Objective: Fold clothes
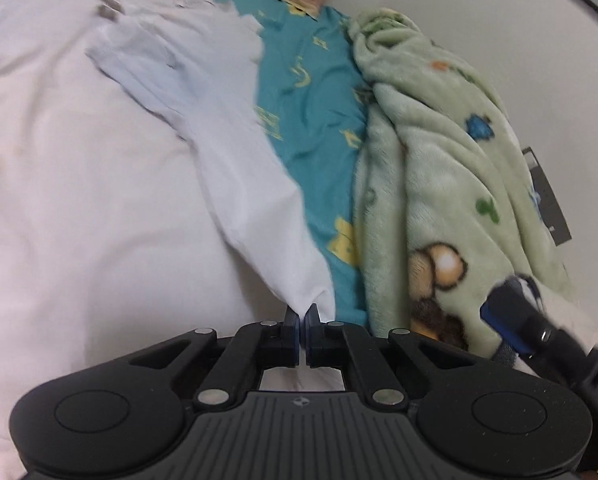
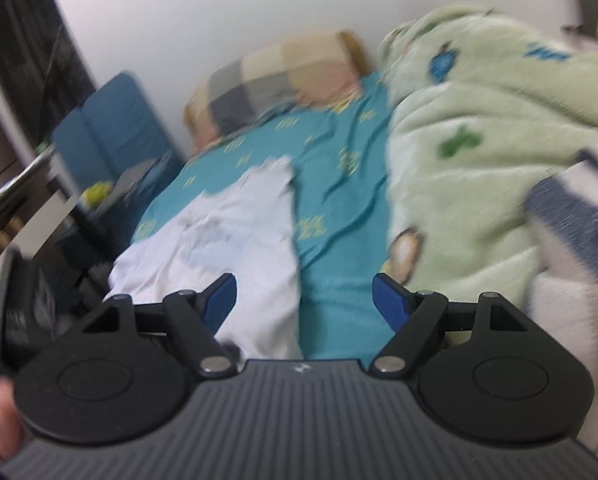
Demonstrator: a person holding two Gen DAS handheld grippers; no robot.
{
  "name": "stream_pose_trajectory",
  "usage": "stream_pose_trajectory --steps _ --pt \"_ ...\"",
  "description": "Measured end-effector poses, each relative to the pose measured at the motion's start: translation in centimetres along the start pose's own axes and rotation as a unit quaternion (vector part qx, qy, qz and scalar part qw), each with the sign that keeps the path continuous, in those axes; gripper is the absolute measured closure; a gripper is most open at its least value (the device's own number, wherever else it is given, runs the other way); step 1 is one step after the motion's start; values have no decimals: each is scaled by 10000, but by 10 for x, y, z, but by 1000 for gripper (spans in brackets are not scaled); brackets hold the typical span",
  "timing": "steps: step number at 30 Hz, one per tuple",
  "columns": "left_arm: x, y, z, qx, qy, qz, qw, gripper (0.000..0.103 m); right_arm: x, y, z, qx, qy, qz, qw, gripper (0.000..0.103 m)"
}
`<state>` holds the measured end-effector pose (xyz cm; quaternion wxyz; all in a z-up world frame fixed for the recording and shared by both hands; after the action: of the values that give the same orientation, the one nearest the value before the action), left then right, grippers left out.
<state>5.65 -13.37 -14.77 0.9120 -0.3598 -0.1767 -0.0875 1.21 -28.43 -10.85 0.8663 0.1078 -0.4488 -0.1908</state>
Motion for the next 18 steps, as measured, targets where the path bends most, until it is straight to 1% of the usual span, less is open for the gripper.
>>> stream_pose_trajectory --steps 2,4,7,8,10,11,13,15,16,17,18 --pt "15 20 16 170 -37 66 9998 100 -5 7 -6 192 232 95 9995 26" --pt "26 42 27 174 -106 344 9992 100 -11 15 -11 375 465 226 9980 26" --pt "31 64 31 -132 -208 812 9964 100 -22 32 -19 655 797 567 9930 26" --pt "32 68 31 -202 -226 893 9955 100 -26 39 -21 727 900 728 9906 26" --pt "33 69 31 -287 -237 902 9952 100 -35 56 -24 899 1103 1105 9836 26" --pt "34 68 30 -351 -243 909 9949 100 -40 63 -26 962 1202 1304 9794 28" --pt "36 66 32 -488 -306 884 9944 100 -48 73 -31 830 1313 1665 9737 28" --pt "38 66 35 -586 -386 827 9941 100 -52 77 -32 749 1351 1831 9709 28" --pt "37 66 34 -624 -390 823 9939 100 -53 78 -31 739 1365 1893 9696 30" --pt "37 66 33 -663 -393 819 9937 100 -54 81 -28 701 1309 2010 9683 47" --pt "35 66 32 -695 -367 804 9937 100 -53 85 -21 630 1176 2187 9666 59"
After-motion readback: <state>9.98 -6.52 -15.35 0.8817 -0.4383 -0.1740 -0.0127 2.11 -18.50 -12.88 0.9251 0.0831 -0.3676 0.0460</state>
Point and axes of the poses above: each gripper's, at about its wrist camera, not at the fingertips, and z roughly against the way its jaws point, y to its left, x to its top, the point moved 7 cm from there along -z, roughly the way its jaws point, and after that the axes turned 6 degrees about -x, right-handed, at the moved point
